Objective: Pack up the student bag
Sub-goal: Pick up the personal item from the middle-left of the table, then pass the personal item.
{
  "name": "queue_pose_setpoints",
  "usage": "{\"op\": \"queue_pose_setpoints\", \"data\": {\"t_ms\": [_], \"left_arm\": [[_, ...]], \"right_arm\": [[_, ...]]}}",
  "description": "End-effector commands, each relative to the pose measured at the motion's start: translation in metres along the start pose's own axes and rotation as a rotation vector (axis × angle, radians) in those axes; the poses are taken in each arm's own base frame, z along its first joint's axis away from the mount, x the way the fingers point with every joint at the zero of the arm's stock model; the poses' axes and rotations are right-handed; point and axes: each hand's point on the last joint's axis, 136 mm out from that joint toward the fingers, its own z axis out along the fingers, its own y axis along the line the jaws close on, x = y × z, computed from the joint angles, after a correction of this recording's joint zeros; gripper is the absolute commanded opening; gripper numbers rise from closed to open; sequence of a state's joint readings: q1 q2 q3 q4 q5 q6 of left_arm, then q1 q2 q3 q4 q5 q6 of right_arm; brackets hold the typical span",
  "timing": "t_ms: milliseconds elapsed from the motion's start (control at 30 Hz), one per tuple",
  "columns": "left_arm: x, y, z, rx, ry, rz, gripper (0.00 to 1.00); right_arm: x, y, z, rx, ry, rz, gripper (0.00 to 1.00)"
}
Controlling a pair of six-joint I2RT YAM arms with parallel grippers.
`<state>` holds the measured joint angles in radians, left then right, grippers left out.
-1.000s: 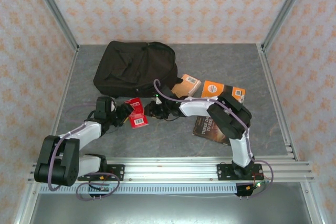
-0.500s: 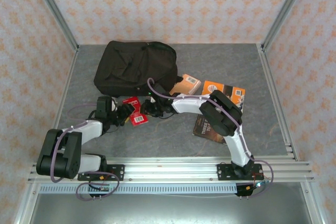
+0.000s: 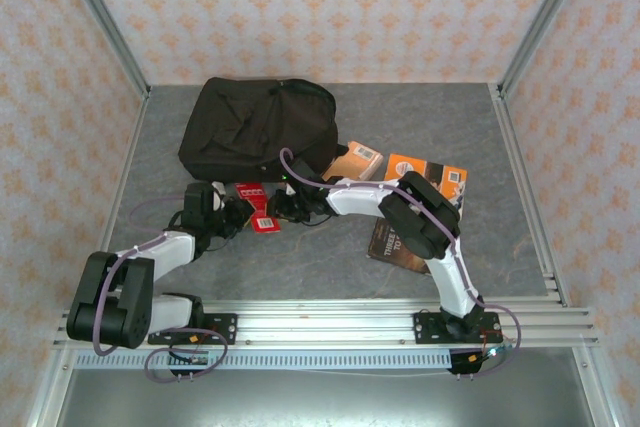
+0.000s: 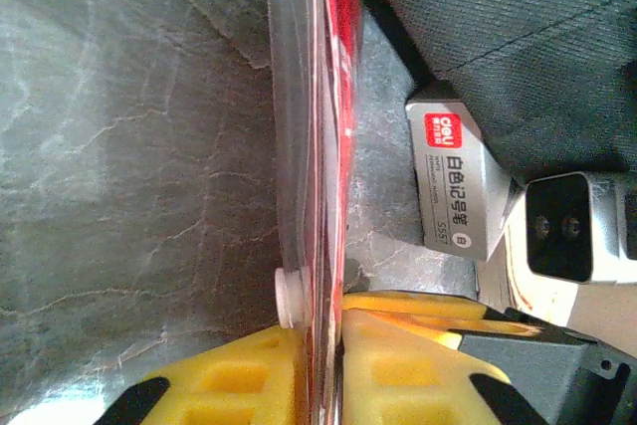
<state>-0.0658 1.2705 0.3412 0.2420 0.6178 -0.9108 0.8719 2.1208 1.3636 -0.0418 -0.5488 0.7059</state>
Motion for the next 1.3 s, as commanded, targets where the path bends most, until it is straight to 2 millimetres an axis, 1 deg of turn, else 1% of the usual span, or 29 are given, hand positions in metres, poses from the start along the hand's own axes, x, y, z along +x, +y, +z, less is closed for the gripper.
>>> {"op": "queue_pose_setpoints", "data": {"t_ms": [0,100,167,233,367,467,567,633,700,800,833,867,1000,1100,1167,1267], "left_arm": [[0.003,0.001,-0.001,-0.031,0.01,0.028,0.07],[0.004,0.004,-0.006,-0.052,0.003,0.034,0.0],[0.004,0.003,-0.011,-0.061,-0.004,0.037,0.0],[0.003,0.0,-0.02,-0.072,-0.017,0.044,0.0],[0.006,-0.01,-0.046,-0.067,-0.05,0.055,0.0],[0.008,-0.021,-0.072,-0.038,-0.098,0.051,0.0],[0.006,-0.037,-0.097,0.052,-0.18,-0.002,0.0],[0.007,-0.05,-0.097,0.111,-0.16,-0.055,0.0],[0.002,-0.066,-0.096,0.201,-0.17,-0.136,0.0],[-0.01,-0.091,-0.102,0.302,-0.204,-0.218,0.0],[-0.013,-0.098,-0.104,0.32,-0.219,-0.232,0.0],[-0.018,-0.107,-0.109,0.342,-0.246,-0.244,0.0],[-0.034,-0.13,-0.13,0.416,-0.402,-0.316,0.0],[-0.042,-0.142,-0.142,0.465,-0.491,-0.338,0.0],[-0.044,-0.152,-0.143,0.481,-0.5,-0.333,0.0],[-0.043,-0.164,-0.138,0.502,-0.472,-0.332,0.0]], "right_arm": [[0.006,-0.02,0.003,0.072,0.003,-0.003,0.29],[0.006,-0.018,-0.002,0.07,-0.004,-0.007,0.3],[0.005,-0.015,-0.009,0.071,-0.015,-0.016,0.32],[0.004,-0.012,-0.023,0.091,-0.032,-0.038,0.36],[0.001,-0.005,-0.065,0.132,-0.097,-0.097,0.46],[0.002,0.005,-0.099,0.104,-0.157,-0.127,0.52],[0.004,0.02,-0.134,0.037,-0.229,-0.118,0.58],[0.004,0.034,-0.153,-0.043,-0.281,-0.094,0.59],[0.003,0.053,-0.178,-0.181,-0.357,-0.043,0.62],[-0.004,0.065,-0.204,-0.27,-0.435,0.048,0.67],[-0.005,0.07,-0.208,-0.302,-0.446,0.072,0.68],[-0.006,0.075,-0.212,-0.345,-0.453,0.107,0.72],[-0.018,0.081,-0.218,-0.461,-0.498,0.275,0.92],[-0.028,0.088,-0.219,-0.538,-0.52,0.367,0.93],[-0.035,0.094,-0.215,-0.576,-0.516,0.402,0.92],[-0.045,0.111,-0.209,-0.643,-0.497,0.428,0.91]]}}
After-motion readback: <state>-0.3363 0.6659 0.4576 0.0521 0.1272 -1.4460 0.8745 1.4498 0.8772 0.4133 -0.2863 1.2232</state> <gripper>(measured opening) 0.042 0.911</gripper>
